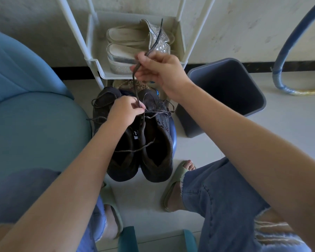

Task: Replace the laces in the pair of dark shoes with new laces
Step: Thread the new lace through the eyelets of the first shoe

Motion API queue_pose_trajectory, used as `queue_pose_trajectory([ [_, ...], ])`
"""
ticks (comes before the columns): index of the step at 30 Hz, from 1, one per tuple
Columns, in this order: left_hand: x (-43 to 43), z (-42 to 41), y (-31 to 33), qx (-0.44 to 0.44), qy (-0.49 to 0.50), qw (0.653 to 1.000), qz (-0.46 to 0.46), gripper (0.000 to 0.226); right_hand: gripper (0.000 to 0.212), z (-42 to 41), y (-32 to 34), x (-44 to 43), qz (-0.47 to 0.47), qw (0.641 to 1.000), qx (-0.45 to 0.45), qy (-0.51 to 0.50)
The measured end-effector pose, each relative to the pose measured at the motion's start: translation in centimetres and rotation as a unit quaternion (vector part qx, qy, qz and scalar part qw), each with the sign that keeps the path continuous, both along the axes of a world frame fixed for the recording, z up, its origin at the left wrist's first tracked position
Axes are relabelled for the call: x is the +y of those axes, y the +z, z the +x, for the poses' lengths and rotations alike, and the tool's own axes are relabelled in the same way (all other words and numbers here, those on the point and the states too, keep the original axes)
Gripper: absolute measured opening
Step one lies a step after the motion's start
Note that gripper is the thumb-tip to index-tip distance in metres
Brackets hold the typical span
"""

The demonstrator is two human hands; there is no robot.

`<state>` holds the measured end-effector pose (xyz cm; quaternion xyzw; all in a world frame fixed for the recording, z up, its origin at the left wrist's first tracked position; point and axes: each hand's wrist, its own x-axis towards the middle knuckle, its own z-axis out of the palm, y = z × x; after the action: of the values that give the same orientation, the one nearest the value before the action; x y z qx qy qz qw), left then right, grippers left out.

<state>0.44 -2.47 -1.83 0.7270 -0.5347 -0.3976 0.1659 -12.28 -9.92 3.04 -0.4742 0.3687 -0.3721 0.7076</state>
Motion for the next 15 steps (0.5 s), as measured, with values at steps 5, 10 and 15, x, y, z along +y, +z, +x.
queue_pose_trajectory([
  [5, -0.7, 0.2, 1.5, -0.012, 0.164, 0.977, -0.138, 0.017, 0.011, -0.3, -0.3, 0.2, 0.025, 0.997, 0.061, 0.051],
  [10, -1.8, 1.3, 5.3, 0.193, 0.333, 0.849, -0.362, 0.032, 0.012, -0.4, -1.1, 1.0, 0.027, 0.986, 0.153, 0.063],
  [15, -2.0, 0.5, 4.9, 0.188, 0.296, 0.881, -0.317, 0.019, 0.013, 0.5, -1.1, 1.8, 0.038, 0.976, 0.165, 0.140],
])
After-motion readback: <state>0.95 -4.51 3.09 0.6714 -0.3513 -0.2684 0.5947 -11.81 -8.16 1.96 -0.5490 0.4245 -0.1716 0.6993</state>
